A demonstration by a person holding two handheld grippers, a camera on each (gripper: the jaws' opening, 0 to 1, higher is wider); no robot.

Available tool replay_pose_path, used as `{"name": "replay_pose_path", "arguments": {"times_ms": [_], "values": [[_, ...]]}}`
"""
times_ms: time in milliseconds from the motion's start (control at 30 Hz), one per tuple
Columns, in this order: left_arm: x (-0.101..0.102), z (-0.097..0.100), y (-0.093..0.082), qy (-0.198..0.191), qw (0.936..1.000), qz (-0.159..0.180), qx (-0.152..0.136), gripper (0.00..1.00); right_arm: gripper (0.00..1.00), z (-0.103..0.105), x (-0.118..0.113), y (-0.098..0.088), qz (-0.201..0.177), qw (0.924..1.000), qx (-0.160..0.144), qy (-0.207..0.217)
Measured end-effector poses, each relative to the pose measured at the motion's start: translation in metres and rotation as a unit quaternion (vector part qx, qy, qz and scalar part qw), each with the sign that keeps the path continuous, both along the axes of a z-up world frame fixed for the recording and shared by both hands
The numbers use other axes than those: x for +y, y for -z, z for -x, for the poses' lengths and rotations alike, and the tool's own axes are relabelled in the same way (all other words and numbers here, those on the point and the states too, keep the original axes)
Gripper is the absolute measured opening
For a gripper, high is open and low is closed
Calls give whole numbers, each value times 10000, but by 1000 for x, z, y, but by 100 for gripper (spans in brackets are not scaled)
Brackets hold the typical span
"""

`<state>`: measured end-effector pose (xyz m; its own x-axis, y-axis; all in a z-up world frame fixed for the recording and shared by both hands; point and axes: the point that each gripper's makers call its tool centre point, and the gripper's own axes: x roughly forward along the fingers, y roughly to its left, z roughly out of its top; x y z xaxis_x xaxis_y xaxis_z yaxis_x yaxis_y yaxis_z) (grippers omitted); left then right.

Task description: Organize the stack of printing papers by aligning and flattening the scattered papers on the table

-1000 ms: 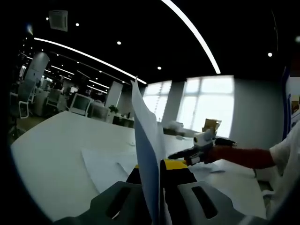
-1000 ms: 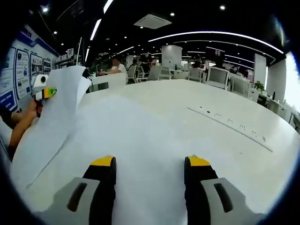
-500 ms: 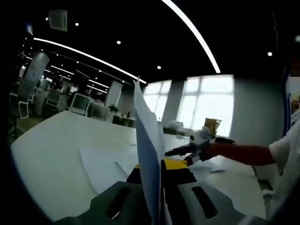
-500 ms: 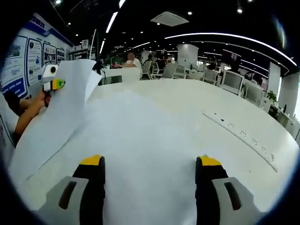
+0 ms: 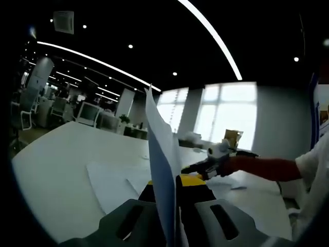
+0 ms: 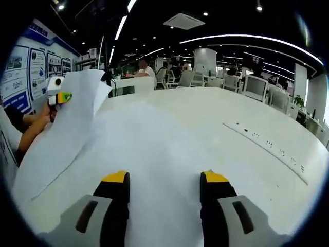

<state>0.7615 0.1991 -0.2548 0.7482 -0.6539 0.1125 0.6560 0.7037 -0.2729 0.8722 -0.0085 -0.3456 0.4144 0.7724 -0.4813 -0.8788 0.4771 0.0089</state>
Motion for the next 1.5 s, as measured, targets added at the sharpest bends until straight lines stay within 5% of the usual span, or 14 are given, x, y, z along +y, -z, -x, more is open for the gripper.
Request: {"name": "replay_pose_path", "arguments": {"times_ms": [167, 267, 400, 633, 867, 1200, 1500], "values": [[0, 0, -1, 1, 10000, 7, -13, 6, 43, 5, 0, 1, 21, 10000, 22, -73], [1, 0, -1, -4, 10000, 5, -14, 6, 19, 5, -3, 1, -70, 9998, 195, 29], [1, 0, -2, 0, 10000, 16, -26, 6, 11, 5, -7, 3, -158, 9995, 281, 20], [0, 0, -1, -6, 10000, 9, -24, 6, 5, 9, -2, 6, -60, 9998, 175, -37], [1, 1, -3, -9, 10000, 30, -36, 6, 1, 14, -6, -5, -381, 9982, 473, -25], [1, 0, -3, -7, 10000, 40, -36, 6, 0, 12, -52, -40, -624, 9961, 259, 561], [3, -2, -3, -51, 10000, 85, -7, 6, 1, 20, -91, -70, -1065, 9868, -21, 1216]]}}
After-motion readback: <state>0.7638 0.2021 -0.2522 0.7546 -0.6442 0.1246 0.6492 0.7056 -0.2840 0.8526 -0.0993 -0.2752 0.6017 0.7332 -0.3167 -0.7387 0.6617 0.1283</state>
